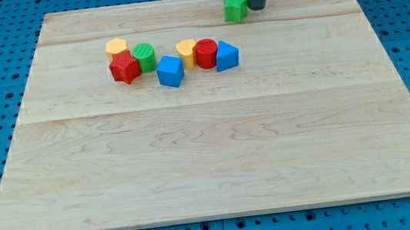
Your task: Slightly move the green star towards left
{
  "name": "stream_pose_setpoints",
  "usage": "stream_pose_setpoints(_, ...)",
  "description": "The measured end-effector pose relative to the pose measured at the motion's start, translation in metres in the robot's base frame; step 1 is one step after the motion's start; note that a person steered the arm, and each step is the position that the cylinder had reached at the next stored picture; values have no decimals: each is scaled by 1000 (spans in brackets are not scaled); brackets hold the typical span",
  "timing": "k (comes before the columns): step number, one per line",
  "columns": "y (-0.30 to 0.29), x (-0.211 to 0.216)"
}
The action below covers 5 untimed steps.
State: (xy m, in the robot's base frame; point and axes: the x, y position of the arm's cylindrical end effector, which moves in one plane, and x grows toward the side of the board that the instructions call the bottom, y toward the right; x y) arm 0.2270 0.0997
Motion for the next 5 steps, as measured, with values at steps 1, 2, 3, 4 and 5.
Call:
stream_pose_setpoints(1,-46,-11)
stream_pose_setpoints(2,-46,-5)
stream_pose_setpoints(3,-6,15)
stream_pose_setpoints(4,-45,5)
stream_pose_setpoints(5,-75,-6)
